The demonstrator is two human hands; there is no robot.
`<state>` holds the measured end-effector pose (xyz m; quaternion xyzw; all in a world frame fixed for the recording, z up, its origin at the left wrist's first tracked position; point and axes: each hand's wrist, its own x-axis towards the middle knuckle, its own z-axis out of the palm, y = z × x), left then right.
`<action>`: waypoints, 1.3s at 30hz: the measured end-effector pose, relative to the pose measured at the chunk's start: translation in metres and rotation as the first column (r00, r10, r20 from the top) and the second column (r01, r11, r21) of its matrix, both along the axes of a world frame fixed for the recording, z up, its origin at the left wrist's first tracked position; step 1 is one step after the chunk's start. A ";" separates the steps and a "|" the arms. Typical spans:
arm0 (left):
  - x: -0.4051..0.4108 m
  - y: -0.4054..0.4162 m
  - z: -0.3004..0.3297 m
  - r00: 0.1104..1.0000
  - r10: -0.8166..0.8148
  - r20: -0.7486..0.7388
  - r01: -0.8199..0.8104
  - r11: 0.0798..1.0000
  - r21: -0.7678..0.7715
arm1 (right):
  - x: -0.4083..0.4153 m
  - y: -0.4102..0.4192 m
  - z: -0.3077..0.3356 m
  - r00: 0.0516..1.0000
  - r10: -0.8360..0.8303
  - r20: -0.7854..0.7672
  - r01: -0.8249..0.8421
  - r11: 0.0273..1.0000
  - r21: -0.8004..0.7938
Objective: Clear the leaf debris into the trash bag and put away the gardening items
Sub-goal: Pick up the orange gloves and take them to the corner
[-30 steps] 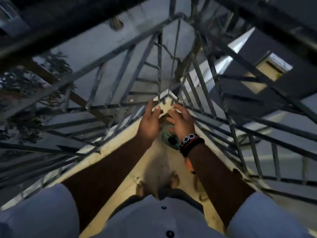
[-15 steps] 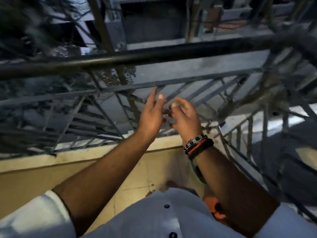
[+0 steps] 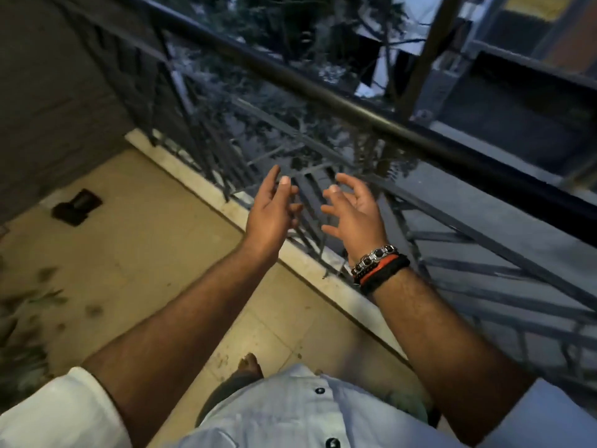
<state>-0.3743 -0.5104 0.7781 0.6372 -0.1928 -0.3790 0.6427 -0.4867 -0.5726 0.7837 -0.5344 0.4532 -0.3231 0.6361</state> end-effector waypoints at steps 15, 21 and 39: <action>0.195 0.154 0.003 0.854 0.507 0.113 -0.514 0.857 0.035 | 0.245 0.091 -0.007 0.871 0.488 0.051 -0.490 0.869 0.070; 0.257 0.187 -0.001 0.761 0.640 0.104 -0.647 0.760 0.062 | 0.318 0.114 -0.009 0.796 0.605 0.035 -0.605 0.790 0.095; 0.452 0.188 -0.040 0.434 0.901 0.013 -0.887 0.424 0.180 | 0.585 0.105 -0.038 0.477 0.878 -0.043 -0.869 0.478 0.128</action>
